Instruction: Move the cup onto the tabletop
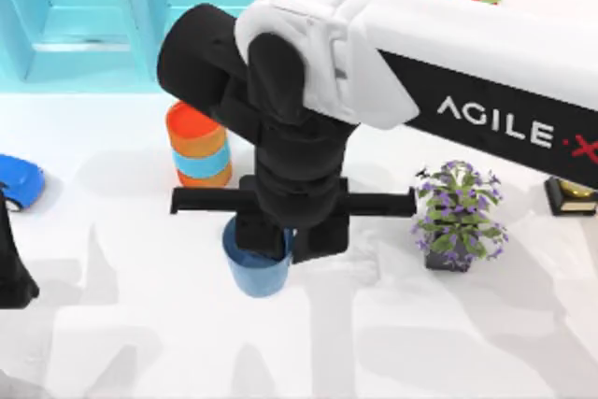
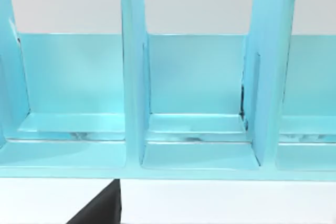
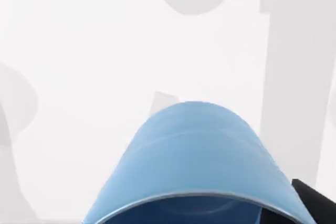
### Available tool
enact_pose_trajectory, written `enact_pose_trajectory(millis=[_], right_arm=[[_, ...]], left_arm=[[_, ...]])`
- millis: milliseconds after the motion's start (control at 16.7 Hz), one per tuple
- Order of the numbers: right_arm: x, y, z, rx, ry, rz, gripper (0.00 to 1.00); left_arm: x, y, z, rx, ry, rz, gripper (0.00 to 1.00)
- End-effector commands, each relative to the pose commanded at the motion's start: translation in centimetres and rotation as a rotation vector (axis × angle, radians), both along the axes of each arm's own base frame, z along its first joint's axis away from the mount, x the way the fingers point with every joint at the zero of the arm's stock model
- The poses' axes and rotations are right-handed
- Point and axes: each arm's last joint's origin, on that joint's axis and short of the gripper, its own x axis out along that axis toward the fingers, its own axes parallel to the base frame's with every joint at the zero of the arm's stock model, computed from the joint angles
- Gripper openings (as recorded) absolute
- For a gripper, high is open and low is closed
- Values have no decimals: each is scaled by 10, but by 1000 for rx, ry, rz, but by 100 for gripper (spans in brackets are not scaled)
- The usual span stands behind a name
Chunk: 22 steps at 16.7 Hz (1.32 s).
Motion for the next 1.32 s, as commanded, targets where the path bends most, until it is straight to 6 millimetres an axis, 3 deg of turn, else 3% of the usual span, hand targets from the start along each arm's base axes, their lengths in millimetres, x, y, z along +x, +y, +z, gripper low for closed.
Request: enact_pose_trajectory(millis=[240, 600, 840, 1320], right_arm=[[1, 0, -6, -2, 4, -4, 0], [2, 11, -60, 3, -2, 0, 0], [2, 12, -64, 0, 0, 0, 0], [2, 12, -64, 0, 0, 0, 60]], left_arm=[[0, 0, 0, 0, 0, 0, 100], [0, 0, 0, 0, 0, 0, 100], [0, 0, 0, 0, 0, 0, 100], [0, 0, 0, 0, 0, 0, 100]])
